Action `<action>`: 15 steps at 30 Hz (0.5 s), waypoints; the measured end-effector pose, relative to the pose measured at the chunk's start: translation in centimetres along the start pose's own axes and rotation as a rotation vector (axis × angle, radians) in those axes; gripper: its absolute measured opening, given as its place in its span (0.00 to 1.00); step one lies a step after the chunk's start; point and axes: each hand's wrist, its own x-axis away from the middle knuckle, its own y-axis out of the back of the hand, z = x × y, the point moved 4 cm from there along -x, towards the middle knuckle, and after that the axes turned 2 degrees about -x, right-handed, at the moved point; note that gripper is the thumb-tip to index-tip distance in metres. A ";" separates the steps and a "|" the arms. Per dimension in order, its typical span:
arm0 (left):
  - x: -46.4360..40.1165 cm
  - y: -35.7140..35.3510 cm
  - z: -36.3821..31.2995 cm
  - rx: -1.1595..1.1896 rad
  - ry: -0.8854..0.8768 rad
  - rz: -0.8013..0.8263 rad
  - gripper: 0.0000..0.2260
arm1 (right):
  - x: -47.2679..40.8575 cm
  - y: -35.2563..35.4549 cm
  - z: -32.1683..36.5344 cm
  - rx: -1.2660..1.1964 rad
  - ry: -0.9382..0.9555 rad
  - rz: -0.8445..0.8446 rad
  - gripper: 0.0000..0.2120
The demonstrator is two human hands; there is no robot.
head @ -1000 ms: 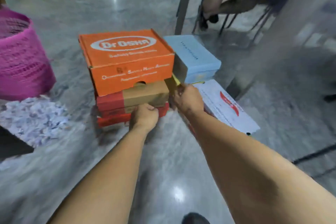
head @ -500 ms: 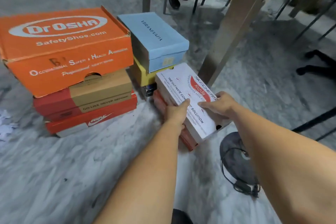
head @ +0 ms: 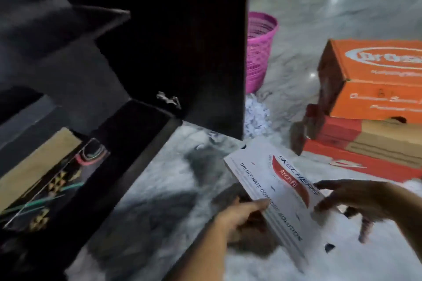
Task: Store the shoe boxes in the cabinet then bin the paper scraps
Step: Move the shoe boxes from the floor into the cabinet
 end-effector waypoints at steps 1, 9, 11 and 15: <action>1.4 3.6 0.5 0.050 -0.001 -0.036 0.19 | -1.4 -2.8 3.2 0.048 0.007 0.058 0.31; 4.8 23.9 -1.4 0.262 -0.224 -0.513 0.12 | -4.6 -17.0 24.9 0.164 0.436 -0.167 0.23; 5.0 26.7 -3.1 0.320 -0.317 -0.621 0.11 | -5.2 -18.9 28.8 0.107 0.512 -0.238 0.20; 3.9 31.2 -6.3 0.392 -0.493 -0.735 0.11 | -7.4 -22.2 35.1 0.069 0.751 -0.406 0.21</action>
